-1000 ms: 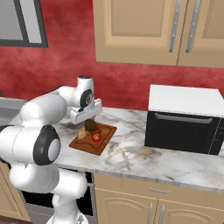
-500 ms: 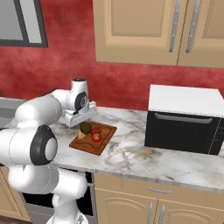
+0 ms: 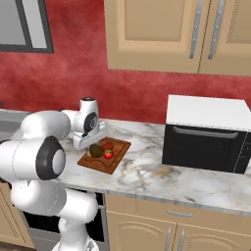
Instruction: Place the avocado, onion, tomato, and bell pepper on the cutting board.
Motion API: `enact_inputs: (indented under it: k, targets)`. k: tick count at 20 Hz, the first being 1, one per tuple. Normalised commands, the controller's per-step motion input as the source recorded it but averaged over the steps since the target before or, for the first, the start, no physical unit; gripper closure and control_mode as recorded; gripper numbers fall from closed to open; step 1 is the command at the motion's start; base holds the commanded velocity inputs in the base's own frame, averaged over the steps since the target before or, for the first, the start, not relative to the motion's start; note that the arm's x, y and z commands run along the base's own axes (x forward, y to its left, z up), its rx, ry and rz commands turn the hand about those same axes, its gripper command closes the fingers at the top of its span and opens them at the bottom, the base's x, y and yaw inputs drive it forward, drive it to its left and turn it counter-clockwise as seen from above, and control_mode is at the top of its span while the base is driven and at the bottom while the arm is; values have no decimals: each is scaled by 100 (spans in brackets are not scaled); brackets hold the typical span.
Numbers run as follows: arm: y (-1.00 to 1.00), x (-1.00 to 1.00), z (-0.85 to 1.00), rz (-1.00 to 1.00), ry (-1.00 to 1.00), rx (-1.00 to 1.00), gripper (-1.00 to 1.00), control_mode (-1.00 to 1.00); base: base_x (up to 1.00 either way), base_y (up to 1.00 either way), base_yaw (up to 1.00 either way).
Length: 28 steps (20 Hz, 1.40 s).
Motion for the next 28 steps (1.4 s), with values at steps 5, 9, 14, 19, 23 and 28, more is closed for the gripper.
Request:
enact_inputs:
  k: [5, 9, 14, 19, 23, 28]
  targets:
    - [3, 11, -25, 0, -3, 0, 100, -100, 0, 0, 0]
    - [0, 20, -20, 0, -2, 0, 100, -100, 0, 0, 0]
    - [0, 25, -17, 0, -2, 0, 100, -100, 0, 0, 0]
    - [0, 17, -11, 0, -3, 0, -100, -100, 0, 0, 0]
    - [0, 3, -1, 0, -2, 0, -100, -100, 0, 0, 0]
    - [0, -4, 0, 0, -2, 0, -100, -100, 0, 0, 0]
